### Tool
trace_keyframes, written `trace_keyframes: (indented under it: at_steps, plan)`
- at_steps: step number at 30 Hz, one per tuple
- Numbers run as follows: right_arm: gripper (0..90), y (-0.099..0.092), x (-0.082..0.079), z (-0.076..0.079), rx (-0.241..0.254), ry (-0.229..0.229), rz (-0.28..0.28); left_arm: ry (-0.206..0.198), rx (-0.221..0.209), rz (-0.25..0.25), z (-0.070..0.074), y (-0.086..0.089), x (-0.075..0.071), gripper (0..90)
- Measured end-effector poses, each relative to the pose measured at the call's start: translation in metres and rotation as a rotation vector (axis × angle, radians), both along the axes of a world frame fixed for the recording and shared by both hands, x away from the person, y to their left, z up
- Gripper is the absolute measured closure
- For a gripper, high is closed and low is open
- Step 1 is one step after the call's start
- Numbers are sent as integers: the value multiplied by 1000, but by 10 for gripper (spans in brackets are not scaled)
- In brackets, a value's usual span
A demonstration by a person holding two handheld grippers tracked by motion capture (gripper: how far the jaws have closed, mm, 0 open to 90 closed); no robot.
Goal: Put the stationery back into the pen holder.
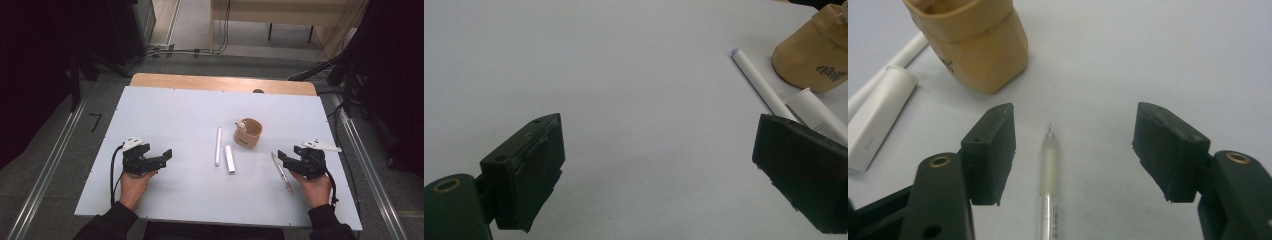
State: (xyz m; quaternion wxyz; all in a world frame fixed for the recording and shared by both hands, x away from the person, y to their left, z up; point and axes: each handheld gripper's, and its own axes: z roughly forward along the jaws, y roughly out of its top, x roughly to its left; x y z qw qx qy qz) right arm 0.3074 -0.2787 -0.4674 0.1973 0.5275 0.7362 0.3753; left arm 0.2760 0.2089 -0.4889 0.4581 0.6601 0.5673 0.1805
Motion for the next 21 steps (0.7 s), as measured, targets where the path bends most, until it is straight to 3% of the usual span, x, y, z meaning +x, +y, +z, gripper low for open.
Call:
trace_keyframes:
  at_steps: [9, 21]
  plan:
    - [419, 9, 3, -8, -76, 81, 19, 1, -2, 3, 0, 1, -1, 66]
    - [507, 15, 8, -16, -112, 148, 42, 3, 0, 2, 0, 0, 0, 66]
